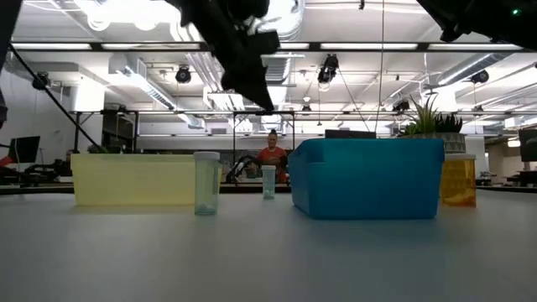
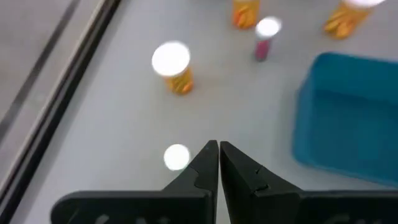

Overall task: Pick and place medicine bottles into bin by pill shape (circle, oval)
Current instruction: Put the top light blue tablet bottle into the yellow bin

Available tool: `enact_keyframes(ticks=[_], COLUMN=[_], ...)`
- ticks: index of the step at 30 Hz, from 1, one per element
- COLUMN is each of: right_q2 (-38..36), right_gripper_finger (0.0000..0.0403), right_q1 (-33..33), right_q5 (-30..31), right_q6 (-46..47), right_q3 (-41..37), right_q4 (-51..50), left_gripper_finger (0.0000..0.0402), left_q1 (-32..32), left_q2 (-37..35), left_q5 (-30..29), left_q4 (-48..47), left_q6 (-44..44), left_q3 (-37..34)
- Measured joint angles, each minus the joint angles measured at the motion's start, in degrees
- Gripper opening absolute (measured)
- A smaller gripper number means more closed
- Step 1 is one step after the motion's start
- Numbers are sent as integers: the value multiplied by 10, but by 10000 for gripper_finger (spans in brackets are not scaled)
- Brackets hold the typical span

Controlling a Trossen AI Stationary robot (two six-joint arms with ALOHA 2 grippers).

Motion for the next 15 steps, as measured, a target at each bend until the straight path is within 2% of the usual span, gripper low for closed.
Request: enact_keyframes(ticks=[8, 15], right_q2=[0, 0], right_gripper_finger=[68, 68], right_q1=[0, 0], right_q5=[0, 0], right_q6=[-5, -12], right_q3=[0, 0], right_q4=[-1, -6], left_gripper_finger=[0, 0], left_q1=[35, 37], left_q2=[81, 102], left_q5=[11, 15], left_q4=[-2, -3], left_q6=[11, 56], left_q3=[23, 23])
